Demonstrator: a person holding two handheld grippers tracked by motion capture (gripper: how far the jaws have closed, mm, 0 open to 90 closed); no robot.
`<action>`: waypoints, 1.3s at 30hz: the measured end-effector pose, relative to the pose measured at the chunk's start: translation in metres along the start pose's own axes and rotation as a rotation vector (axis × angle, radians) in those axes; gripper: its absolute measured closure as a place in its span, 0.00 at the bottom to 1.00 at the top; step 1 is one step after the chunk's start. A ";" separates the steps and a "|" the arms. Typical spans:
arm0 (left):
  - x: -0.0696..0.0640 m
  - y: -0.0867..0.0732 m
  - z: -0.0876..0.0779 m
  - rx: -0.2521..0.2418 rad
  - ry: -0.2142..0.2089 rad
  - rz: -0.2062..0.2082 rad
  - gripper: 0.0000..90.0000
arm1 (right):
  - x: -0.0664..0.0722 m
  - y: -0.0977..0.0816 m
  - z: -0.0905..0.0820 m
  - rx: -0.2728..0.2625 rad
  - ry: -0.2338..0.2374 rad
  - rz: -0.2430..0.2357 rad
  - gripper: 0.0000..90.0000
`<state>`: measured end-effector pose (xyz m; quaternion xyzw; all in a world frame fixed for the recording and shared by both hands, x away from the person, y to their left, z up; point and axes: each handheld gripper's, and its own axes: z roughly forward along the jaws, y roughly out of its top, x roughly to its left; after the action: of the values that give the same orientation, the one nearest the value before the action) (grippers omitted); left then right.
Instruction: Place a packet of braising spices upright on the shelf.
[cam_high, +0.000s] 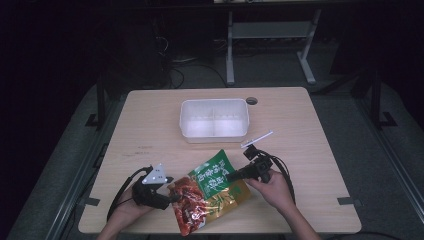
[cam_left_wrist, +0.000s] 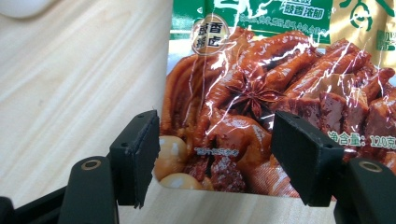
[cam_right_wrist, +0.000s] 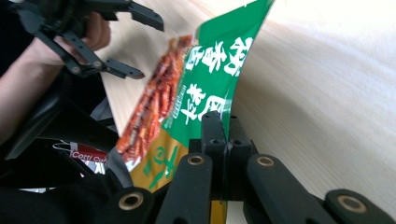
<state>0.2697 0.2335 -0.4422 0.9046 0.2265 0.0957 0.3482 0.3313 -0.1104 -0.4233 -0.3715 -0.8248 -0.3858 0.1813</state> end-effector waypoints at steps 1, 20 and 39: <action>0.001 0.000 -0.002 -0.006 0.003 -0.002 0.35 | 0.003 0.002 -0.003 -0.002 0.002 -0.003 1.00; 0.013 -0.008 -0.011 -0.031 0.032 -0.048 0.35 | 0.054 0.038 -0.034 0.002 -0.026 -0.116 1.00; 0.017 -0.012 -0.013 -0.034 0.043 -0.065 0.35 | 0.111 0.067 -0.069 -0.010 -0.075 -0.265 1.00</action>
<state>0.2764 0.2571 -0.4399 0.8884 0.2616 0.1075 0.3616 0.3094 -0.0831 -0.2808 -0.2745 -0.8709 -0.3963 0.0957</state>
